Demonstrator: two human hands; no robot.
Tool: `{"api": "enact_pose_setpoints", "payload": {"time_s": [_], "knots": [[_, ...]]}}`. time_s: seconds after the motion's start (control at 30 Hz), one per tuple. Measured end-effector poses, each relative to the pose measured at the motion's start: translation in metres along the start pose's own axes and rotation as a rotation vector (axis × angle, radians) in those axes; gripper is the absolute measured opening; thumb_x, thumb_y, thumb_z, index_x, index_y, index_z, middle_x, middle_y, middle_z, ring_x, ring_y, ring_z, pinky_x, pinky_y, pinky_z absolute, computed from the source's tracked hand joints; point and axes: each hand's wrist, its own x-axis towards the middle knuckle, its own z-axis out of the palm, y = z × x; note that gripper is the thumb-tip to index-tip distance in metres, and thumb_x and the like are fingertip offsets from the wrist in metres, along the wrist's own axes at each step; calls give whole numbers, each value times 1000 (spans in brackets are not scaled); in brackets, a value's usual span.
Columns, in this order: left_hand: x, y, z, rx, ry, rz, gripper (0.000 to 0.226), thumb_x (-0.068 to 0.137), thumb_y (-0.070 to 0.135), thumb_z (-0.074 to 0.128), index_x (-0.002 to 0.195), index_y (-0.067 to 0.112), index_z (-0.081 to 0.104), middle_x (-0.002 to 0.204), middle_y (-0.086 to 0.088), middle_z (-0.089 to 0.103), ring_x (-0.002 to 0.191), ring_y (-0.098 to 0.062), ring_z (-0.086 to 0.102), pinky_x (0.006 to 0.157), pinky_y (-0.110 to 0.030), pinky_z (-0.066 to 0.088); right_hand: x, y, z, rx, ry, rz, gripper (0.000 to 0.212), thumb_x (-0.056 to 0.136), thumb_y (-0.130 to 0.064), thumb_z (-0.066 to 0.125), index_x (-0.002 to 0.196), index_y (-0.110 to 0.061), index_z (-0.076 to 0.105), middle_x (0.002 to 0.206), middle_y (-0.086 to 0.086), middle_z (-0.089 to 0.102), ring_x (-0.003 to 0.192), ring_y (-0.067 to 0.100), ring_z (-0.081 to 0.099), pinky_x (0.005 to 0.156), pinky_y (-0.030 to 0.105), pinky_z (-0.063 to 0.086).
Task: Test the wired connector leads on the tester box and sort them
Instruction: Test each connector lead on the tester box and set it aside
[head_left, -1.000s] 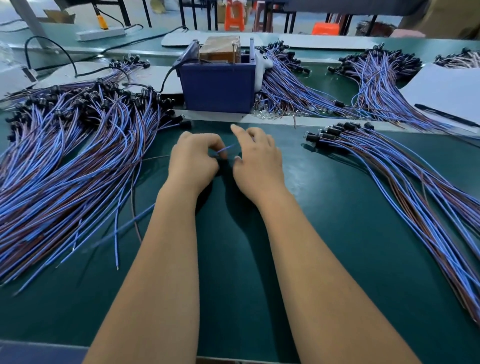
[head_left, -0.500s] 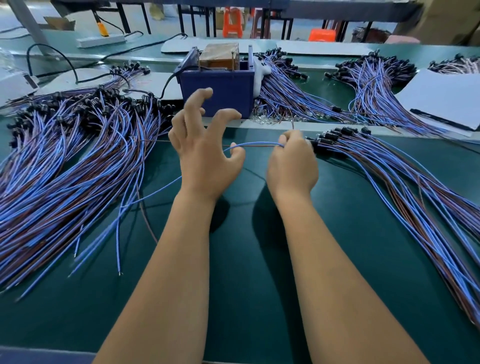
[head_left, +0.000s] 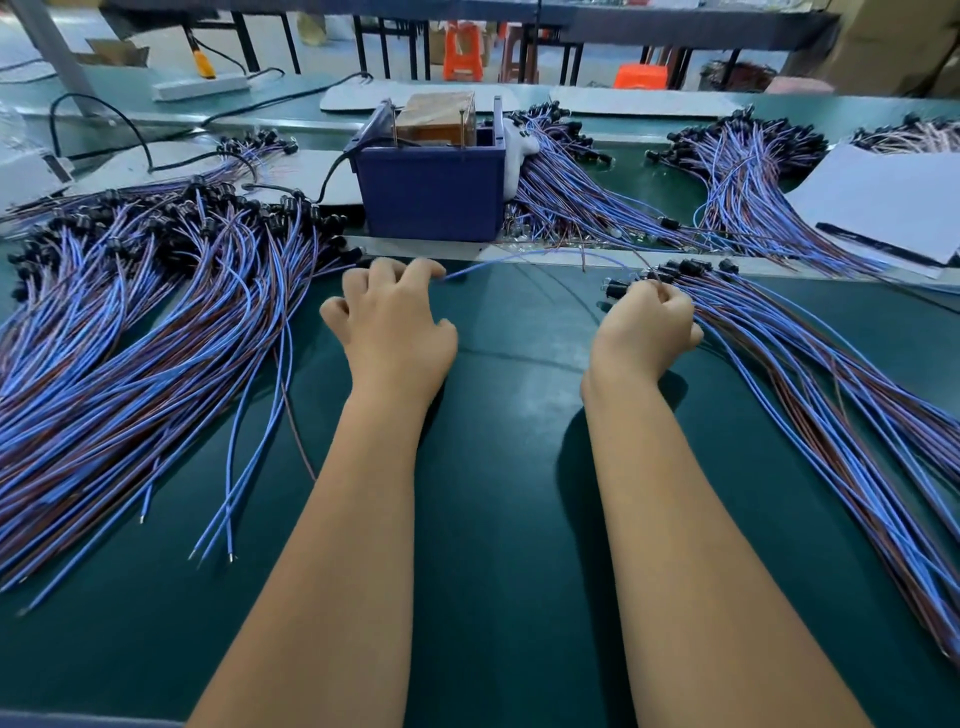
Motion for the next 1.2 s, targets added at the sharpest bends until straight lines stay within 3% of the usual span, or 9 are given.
{"api": "enact_pose_setpoints", "payload": {"time_s": [0.17,0.33,0.5,0.6,0.8,0.9,1.0,1.1,1.2], "knots": [[-2,19,-5,-185,127,42,17,85,21,56,102,18,60,104,-3,58,100,-28,50,79,-35,37,2,5,5,-2,-235,-3,18,93,-13,49,77,-14,57,66,-2,46,54,13,36,55,28,29],[-8,42,-2,-621,-314,-276,45,102,44,28,88,16,61,84,-4,67,84,-28,61,79,-41,49,-15,8,11,-77,-762,-65,32,98,-14,44,71,-13,62,51,-3,45,38,8,36,40,19,29],[6,36,-4,-1008,-266,-528,39,106,37,30,105,16,62,77,-2,66,61,-15,60,55,-25,45,-28,3,0,-311,-1306,-18,36,99,-16,50,67,-9,64,58,9,63,49,18,61,50,25,52],[4,33,-6,-1167,-243,-638,22,105,25,36,116,15,52,72,1,66,44,-8,57,42,-16,43,-26,1,-5,-395,-1440,3,30,98,-10,49,75,-5,68,66,13,68,61,22,69,63,28,57],[4,30,-2,-1199,-248,-631,31,102,13,37,130,4,48,56,7,54,40,-5,43,41,-15,37,-9,0,-16,-322,-1623,141,27,99,-12,48,92,-5,73,83,15,73,80,25,71,78,29,58],[7,28,1,-1151,-239,-623,30,100,10,32,119,13,55,44,12,43,33,-4,33,39,-14,28,-9,0,-14,-283,-1512,193,34,99,-20,49,78,-7,72,75,14,71,70,25,70,68,30,59],[5,30,3,-1026,-243,-534,28,100,12,32,113,17,55,46,11,45,38,-6,36,43,-18,31,-13,8,-1,-162,-1139,136,37,99,-19,50,65,-10,57,56,5,56,51,19,57,50,25,49],[0,36,5,-974,-288,-469,26,102,16,32,115,19,55,61,5,48,50,-11,39,52,-24,35,-12,12,8,-57,-894,53,27,101,-18,48,76,-10,54,59,2,46,48,14,47,48,23,35],[-4,47,5,-1021,-343,-398,28,103,14,32,116,14,57,58,7,50,47,-7,45,53,-24,39,-10,13,8,-39,-869,70,22,102,-20,46,95,-5,60,65,3,49,50,13,45,51,23,35]]}}
